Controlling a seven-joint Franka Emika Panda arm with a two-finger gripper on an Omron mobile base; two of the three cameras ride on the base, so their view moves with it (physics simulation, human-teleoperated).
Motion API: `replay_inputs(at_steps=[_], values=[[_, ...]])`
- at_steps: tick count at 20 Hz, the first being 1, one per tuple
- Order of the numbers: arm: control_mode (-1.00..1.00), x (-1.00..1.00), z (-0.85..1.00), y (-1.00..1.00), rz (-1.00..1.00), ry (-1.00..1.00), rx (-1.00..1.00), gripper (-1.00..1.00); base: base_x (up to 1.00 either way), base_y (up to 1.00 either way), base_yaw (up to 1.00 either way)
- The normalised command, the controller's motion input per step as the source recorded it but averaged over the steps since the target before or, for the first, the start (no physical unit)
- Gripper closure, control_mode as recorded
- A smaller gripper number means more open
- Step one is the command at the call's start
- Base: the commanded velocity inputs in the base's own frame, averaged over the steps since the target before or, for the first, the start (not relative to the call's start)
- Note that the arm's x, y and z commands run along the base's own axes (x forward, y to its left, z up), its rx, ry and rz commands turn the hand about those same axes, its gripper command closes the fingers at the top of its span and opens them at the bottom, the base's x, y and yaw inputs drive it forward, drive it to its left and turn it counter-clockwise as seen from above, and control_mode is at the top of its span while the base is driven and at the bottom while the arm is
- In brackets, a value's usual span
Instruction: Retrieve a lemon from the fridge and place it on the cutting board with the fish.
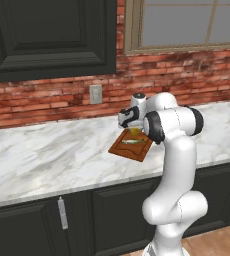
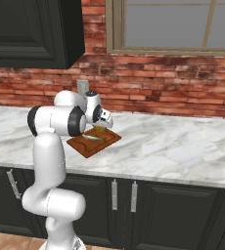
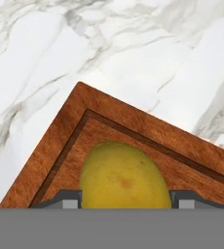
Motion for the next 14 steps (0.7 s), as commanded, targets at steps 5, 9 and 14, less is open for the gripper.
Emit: replay_inputs(at_steps=[5, 9, 14], values=[[-1.0, 0.0, -0.14, 0.0, -0.01, 0.0, 0.0, 1.0, 0.0, 0.0, 0.0], [-1.0, 0.0, -0.08, 0.0, 0.0, 0.0, 0.0, 1.0, 0.0, 0.0, 0.0], [-1.0, 0.0, -0.08, 0.03, -0.01, 0.02, 0.0, 1.0, 0.0, 0.0, 0.0]])
